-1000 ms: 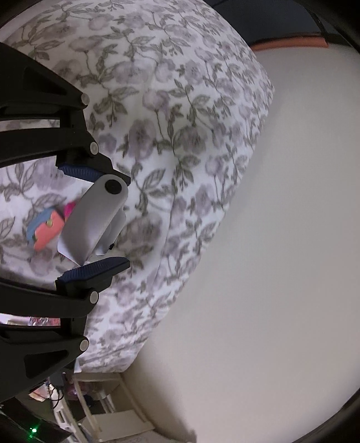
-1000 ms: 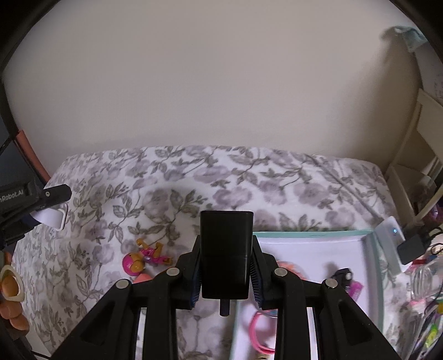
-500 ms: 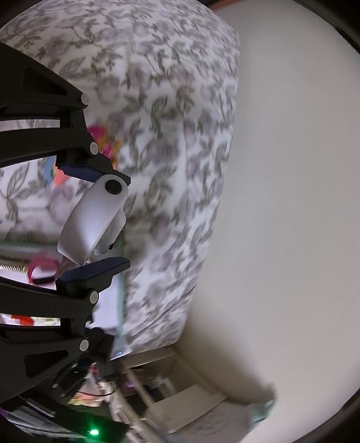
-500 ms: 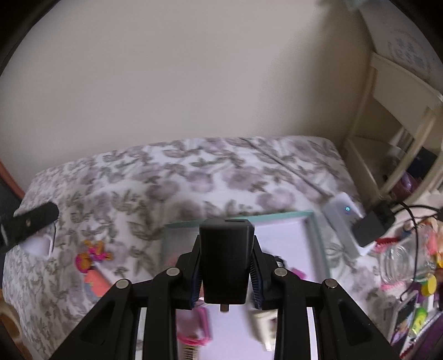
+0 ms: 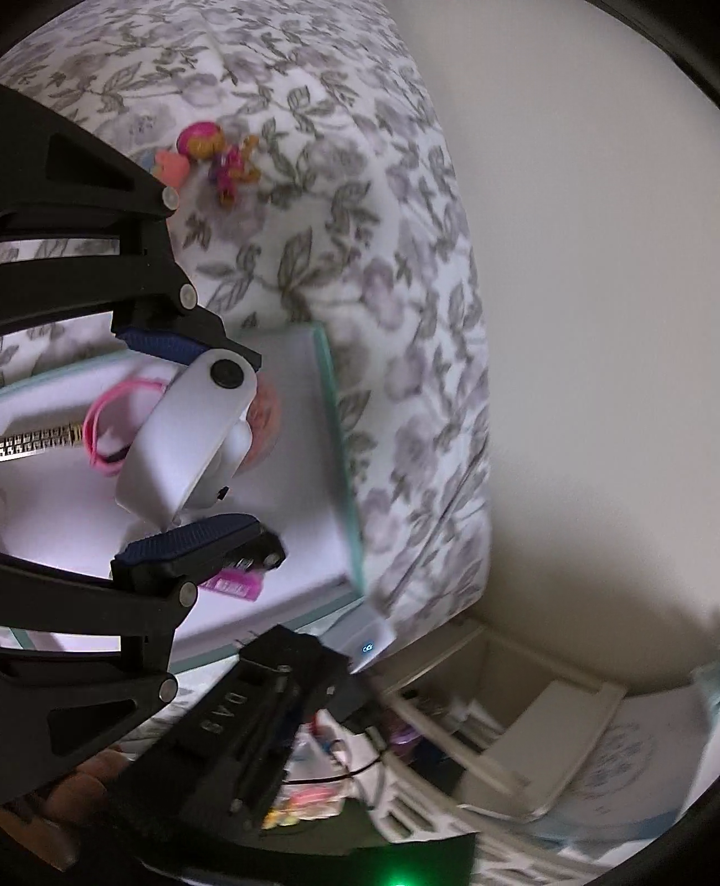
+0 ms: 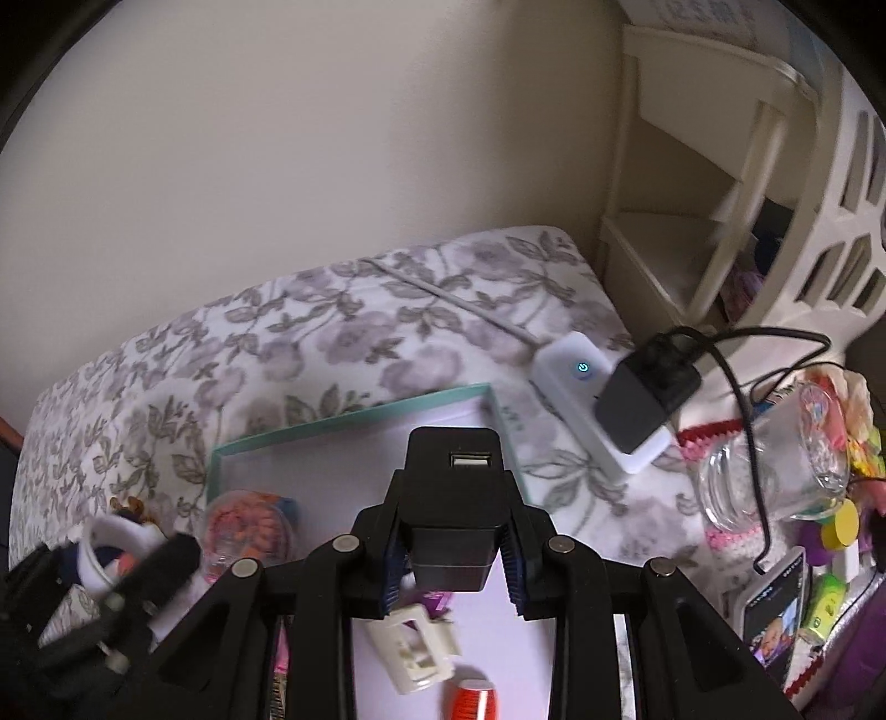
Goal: Organize rigid objects
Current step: 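Carry the white case and black charger over the tray, then open the right gripper to drop the charger while the left releases the white case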
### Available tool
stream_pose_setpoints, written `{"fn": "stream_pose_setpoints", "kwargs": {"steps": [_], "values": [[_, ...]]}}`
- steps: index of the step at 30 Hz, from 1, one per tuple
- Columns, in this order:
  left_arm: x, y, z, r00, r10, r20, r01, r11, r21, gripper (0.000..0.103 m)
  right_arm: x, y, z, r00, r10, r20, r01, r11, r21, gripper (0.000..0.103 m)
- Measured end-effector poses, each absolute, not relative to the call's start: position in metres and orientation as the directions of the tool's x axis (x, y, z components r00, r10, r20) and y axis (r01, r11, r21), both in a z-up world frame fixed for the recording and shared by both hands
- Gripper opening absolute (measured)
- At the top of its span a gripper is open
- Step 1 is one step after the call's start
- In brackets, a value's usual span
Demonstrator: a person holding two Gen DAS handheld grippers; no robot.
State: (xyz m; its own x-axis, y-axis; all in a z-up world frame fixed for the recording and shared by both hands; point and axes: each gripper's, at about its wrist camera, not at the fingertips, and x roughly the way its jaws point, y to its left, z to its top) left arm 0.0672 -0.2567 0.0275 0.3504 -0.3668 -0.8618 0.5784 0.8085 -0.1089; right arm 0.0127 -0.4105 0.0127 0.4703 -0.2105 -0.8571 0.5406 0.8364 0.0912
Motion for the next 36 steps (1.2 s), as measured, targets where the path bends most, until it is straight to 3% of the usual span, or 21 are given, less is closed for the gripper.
{"fn": "stream_pose_setpoints", "kwargs": {"steps": [16,36], "values": [[0.035,-0.294,-0.012,0.282,-0.305,-0.910,0.672,0.740,-0.040,0.054,0.015,-0.420,-0.036,0.344,-0.132,-0.930,0.540,0.838,0.081,0.031],[0.032,-0.302,-0.047,0.236,-0.233,-0.943,0.674,0.739,-0.014,0.054,0.018,-0.417,-0.059,0.273,-0.100,-0.957,0.517,0.854,0.058,0.031]]}}
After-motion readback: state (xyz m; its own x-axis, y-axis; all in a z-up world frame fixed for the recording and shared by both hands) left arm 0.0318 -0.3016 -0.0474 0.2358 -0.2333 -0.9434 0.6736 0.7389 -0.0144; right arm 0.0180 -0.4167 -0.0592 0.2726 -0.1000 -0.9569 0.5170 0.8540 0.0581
